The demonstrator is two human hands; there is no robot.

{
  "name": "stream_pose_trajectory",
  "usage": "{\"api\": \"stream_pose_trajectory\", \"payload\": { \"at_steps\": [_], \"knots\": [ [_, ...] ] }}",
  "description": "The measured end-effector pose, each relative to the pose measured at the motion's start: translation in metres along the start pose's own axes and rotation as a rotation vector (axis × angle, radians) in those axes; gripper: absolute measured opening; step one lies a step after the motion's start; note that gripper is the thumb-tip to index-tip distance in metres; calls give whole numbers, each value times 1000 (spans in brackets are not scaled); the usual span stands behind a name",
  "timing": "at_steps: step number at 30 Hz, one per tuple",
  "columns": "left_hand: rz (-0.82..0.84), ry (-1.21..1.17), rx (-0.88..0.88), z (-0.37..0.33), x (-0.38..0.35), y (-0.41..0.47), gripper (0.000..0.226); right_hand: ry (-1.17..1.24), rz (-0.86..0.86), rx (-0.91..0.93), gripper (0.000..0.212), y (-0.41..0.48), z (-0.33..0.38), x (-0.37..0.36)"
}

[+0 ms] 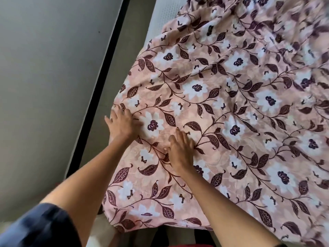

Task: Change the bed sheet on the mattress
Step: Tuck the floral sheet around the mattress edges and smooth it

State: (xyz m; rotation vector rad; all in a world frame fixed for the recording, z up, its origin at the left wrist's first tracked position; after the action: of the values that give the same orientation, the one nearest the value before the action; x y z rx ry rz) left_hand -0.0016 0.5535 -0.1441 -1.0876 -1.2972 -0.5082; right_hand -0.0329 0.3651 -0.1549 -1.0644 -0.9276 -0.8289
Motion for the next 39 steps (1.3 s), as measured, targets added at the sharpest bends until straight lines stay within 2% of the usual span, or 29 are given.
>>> {"api": "stream_pose_trajectory", "payload": {
  "at_steps": [2,5,7,10,13,17,20,21,23,26,29,31,33,35,39],
  "knots": [
    [9,45,6,-2,-7,0,32,56,-63,40,31,4,0,0],
    [-101,119,-21,2,-1,6,35,194,-146,90,22,5,3,6],
    [-191,46,80,9,8,6,35,238,-258,111,13,-1,0,11],
    [-223,-77,187,9,11,-7,34,261,-363,49,11,-25,-31,10],
    [-161,-59,-16,-11,-4,-36,42,177,-456,-136,16,-58,-86,-3],
    [-34,-19,-272,-53,-39,-106,60,70,-368,-480,27,-132,-173,-25],
    [74,-7,-309,-68,-68,-159,72,86,-288,-667,48,-182,-229,-31],
    [132,-3,-287,-68,-80,-173,74,95,-263,-671,51,-192,-242,-33],
    [214,41,-218,-71,-101,-200,78,78,-263,-595,41,-206,-261,-37],
    [205,21,-85,-81,-111,-227,74,37,-318,-457,16,-214,-270,-44],
    [224,-36,75,-111,-113,-254,70,76,-326,-331,16,-230,-271,-49],
    [221,10,23,-146,-116,-275,68,125,-329,-218,22,-247,-281,-45],
    [241,27,-115,-194,-124,-301,68,152,-356,-215,21,-268,-316,-35],
    [272,43,-245,-243,-134,-323,67,164,-428,-362,12,-285,-369,-23],
    [299,72,-464,-341,-158,-365,63,198,-487,-796,26,-310,-491,-4]
  ]
}}
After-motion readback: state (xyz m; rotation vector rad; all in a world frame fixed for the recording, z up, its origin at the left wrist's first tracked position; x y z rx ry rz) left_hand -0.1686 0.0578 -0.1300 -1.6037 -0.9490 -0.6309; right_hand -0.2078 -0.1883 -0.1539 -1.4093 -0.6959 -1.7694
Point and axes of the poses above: each hand's wrist, its own y-axis towards the middle knuckle, its own x-axis out of the back of the hand, z = x × y, the point moved 2 cm from there along y, towards the middle knuckle, and after that the axes turned 3 degrees about -y, right-handed, at the moved point
